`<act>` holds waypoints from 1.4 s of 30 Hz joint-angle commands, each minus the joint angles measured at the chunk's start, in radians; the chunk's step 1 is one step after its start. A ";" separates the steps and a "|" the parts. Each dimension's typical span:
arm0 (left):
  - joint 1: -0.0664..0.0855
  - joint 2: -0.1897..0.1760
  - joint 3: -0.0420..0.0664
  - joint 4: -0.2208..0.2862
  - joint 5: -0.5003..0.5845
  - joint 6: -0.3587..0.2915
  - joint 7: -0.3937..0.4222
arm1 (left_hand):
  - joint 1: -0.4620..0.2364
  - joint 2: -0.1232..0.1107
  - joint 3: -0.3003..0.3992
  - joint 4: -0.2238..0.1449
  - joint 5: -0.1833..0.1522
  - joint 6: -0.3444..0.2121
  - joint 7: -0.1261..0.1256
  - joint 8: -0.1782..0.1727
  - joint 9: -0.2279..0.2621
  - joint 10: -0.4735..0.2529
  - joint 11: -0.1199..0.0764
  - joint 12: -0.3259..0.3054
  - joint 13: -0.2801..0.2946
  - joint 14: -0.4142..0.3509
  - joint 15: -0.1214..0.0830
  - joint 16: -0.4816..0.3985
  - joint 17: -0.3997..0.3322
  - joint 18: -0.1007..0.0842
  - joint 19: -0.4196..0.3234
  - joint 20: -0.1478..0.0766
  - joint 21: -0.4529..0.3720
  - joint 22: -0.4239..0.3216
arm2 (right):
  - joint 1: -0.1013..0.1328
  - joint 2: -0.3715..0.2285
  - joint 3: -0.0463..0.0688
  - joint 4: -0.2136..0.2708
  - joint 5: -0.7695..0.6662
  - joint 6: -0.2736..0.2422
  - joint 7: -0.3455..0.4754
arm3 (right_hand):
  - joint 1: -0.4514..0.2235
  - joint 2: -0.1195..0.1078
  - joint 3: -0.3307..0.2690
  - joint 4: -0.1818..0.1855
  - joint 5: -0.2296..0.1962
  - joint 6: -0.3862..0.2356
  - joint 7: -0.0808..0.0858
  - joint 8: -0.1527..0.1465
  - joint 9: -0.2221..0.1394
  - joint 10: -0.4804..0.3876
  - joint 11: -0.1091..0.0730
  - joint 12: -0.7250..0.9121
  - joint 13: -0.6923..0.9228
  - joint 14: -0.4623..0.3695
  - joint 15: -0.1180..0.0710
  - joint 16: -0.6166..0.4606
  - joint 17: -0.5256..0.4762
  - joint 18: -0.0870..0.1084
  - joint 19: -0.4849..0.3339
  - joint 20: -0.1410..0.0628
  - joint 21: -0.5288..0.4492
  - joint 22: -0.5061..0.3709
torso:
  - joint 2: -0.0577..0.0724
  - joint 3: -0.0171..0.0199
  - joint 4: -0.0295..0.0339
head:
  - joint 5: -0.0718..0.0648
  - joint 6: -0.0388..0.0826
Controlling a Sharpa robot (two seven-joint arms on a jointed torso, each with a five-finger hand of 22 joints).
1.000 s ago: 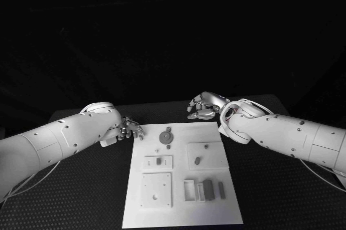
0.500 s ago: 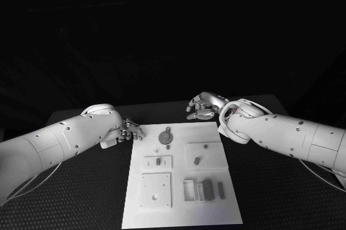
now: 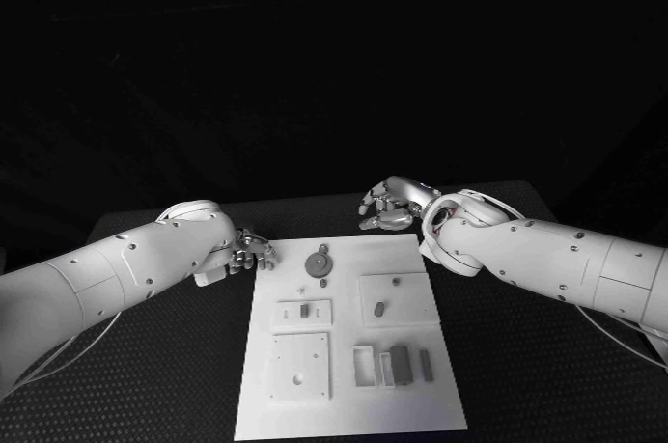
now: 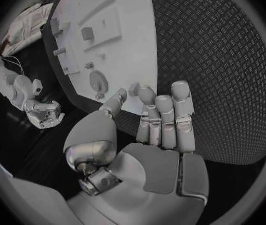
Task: Assemble the parts on the task board
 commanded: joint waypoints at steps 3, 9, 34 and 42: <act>-0.001 0.003 0.000 -0.005 0.027 0.014 0.013 | 0.013 0.041 0.001 -0.024 0.006 0.009 0.002 0.007 -0.001 -0.008 -0.001 0.008 -0.003 -0.008 -0.002 0.008 -0.004 0.029 -0.008 -0.003 0.008 0.020 | 0.000 0.000 0.001 0.002 -0.002 0.013 0.006 | -0.004 0.008 0.000 -0.006 0.003 0.011 0.015 -0.006 0.001 -0.006 0.002 -0.003 -0.001 -0.005 0.000 -0.004 0.000 0.015 -0.006 0.002 -0.004 0.014 | -0.001 0.0006 0.0008 | 0.000 0.001; -0.001 0.002 0.000 -0.005 0.031 0.024 0.015 | 0.081 0.096 0.023 -0.049 0.021 0.015 0.001 0.015 0.000 -0.008 -0.003 0.010 -0.005 -0.008 -0.004 0.012 -0.008 0.028 -0.007 -0.003 0.012 0.021 | 0.000 0.000 0.001 0.001 -0.003 0.014 0.003 | -0.003 0.009 0.001 -0.006 0.003 0.011 0.015 -0.007 0.001 -0.006 0.002 -0.003 -0.001 -0.005 0.000 -0.004 0.000 0.015 -0.006 0.002 -0.004 0.014 | 0.000 0.0002 0.0005 | -0.001 0.000; -0.001 -0.083 0.002 0.138 0.134 -0.112 -0.011 | 0.248 0.089 0.158 -0.005 -0.025 0.053 -0.032 0.155 0.083 0.026 -0.033 0.026 -0.021 0.022 -0.028 0.035 -0.034 0.017 0.022 -0.019 0.034 0.020 | 0.000 -0.001 0.001 0.000 -0.001 0.011 0.007 | -0.004 0.009 0.000 -0.005 0.003 0.011 0.015 -0.007 0.002 -0.006 0.003 -0.003 -0.001 -0.005 0.000 -0.004 0.000 0.015 -0.006 0.002 -0.004 0.014 | -0.002 0.0005 0.0029 | 0.003 0.003; -0.001 -0.180 0.000 0.338 0.140 -0.323 -0.017 | 0.237 0.069 0.167 -0.001 0.082 0.060 -0.043 0.201 0.118 0.041 -0.044 0.027 -0.029 0.035 -0.037 0.040 -0.044 0.015 0.036 -0.026 0.039 0.018 | 0.000 -0.011 0.001 0.006 0.002 0.011 0.007 | -0.005 0.009 0.000 -0.005 0.003 0.012 0.016 -0.007 0.002 -0.006 0.003 -0.003 -0.001 -0.006 0.000 -0.004 0.000 0.015 -0.006 0.002 -0.004 0.014 | -0.002 0.0013 0.0044 | 0.003 0.002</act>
